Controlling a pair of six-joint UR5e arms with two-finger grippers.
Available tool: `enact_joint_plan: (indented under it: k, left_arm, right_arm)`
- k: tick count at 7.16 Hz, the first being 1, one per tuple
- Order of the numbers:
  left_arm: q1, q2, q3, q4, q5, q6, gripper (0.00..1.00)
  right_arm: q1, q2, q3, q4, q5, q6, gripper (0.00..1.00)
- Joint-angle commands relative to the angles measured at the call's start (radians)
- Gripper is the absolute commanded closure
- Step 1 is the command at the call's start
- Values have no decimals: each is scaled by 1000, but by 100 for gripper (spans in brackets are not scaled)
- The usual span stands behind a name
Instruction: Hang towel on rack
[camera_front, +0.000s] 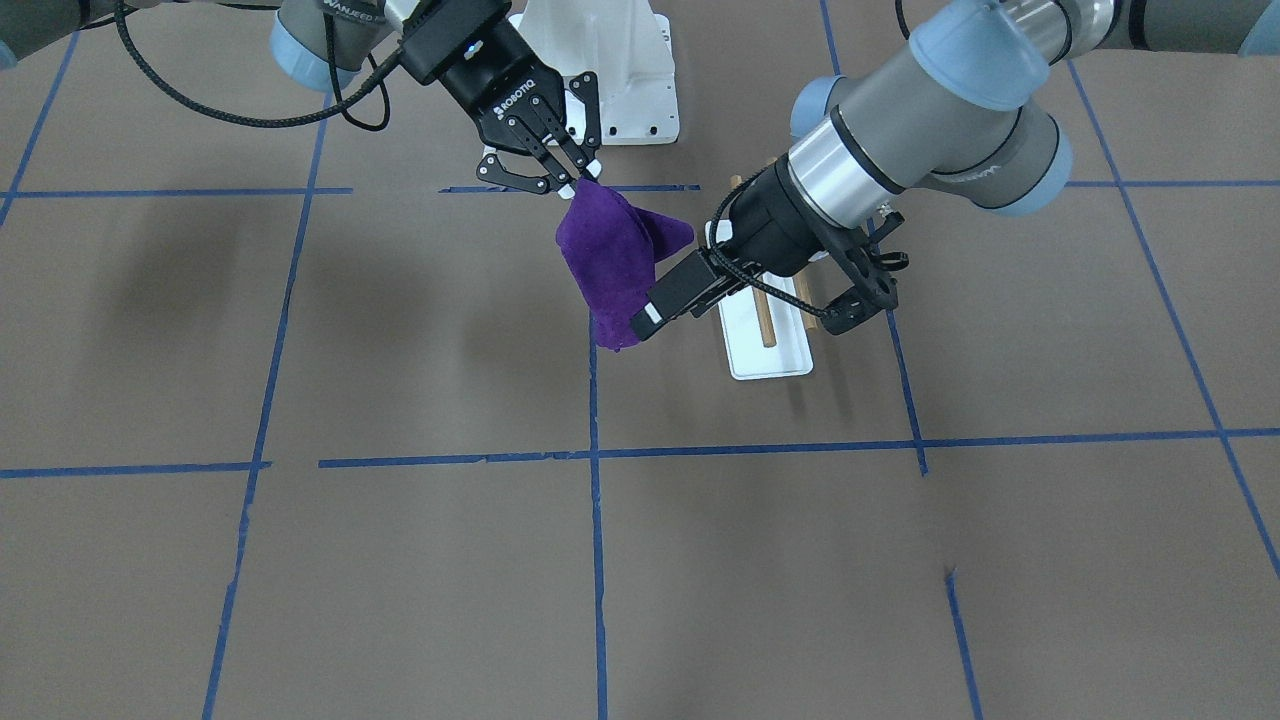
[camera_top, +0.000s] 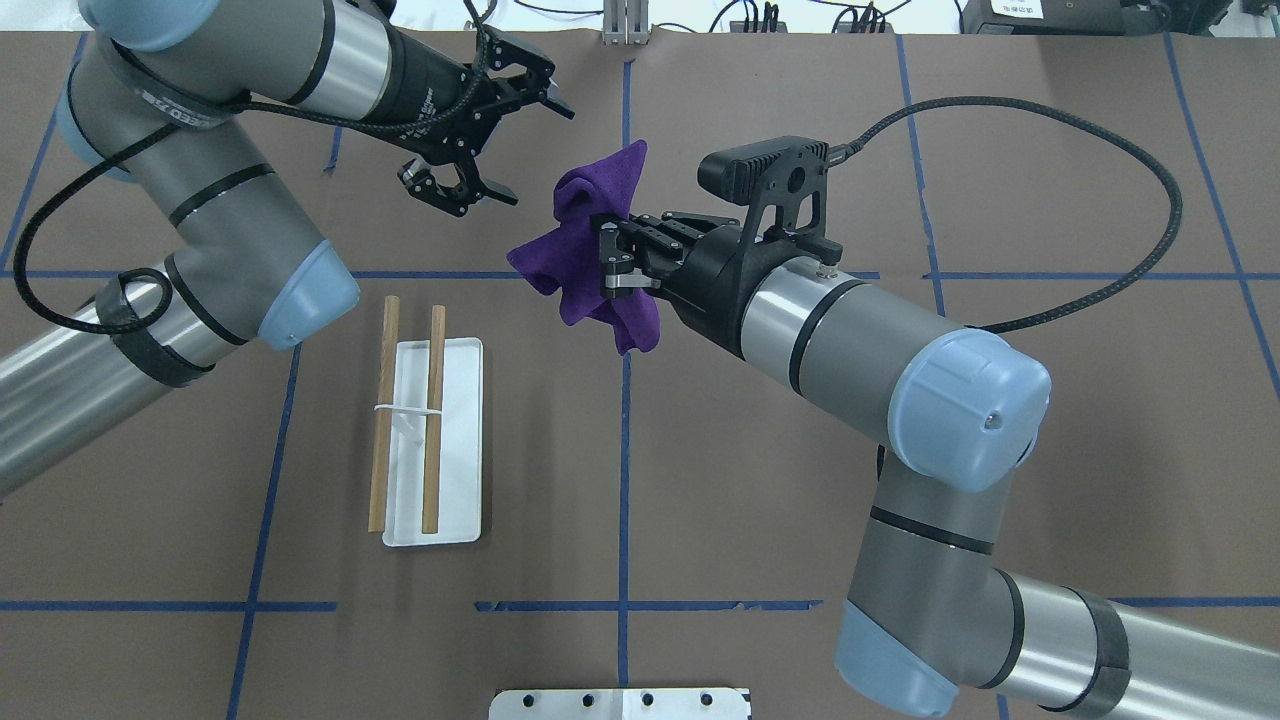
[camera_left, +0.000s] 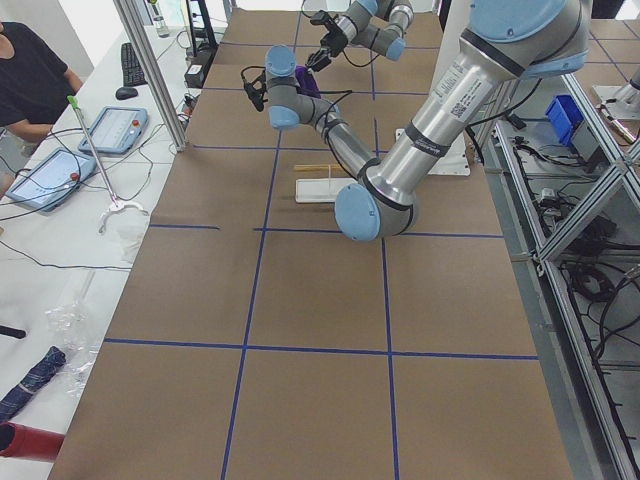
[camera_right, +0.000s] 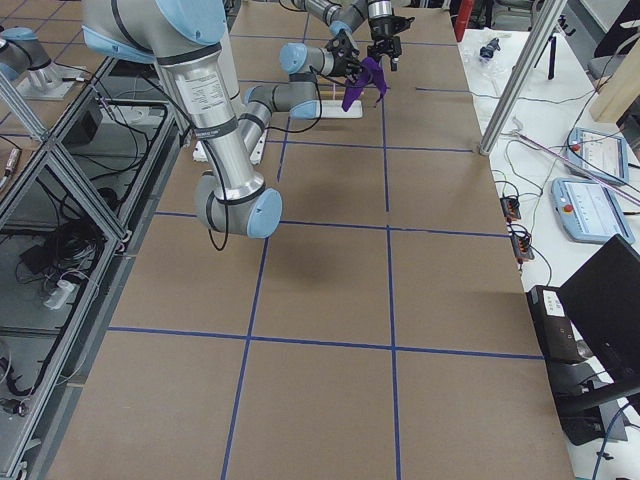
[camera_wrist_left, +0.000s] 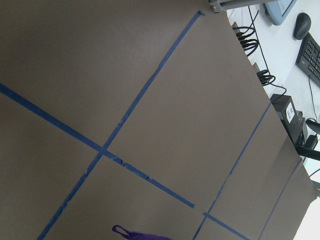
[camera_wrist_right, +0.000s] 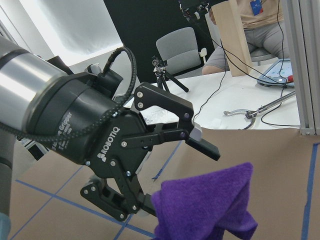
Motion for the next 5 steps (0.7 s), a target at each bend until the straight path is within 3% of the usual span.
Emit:
enact_joint_plan:
  k: [1, 3, 4, 5]
  left_arm:
    - [23, -6, 1, 0, -2, 9, 0]
    - [30, -22, 1, 1, -6, 10, 6]
    - [28, -22, 1, 1, -6, 9, 26]
    - [28, -22, -1, 3, -9, 6, 70]
  right_arm:
    - [-1, 1, 0, 0, -1, 0, 100]
    - [-1, 1, 2, 0, -3, 1, 100]
    - [-1, 2, 2, 0, -1, 1, 100]
    - [-1, 1, 2, 0, -1, 0, 100]
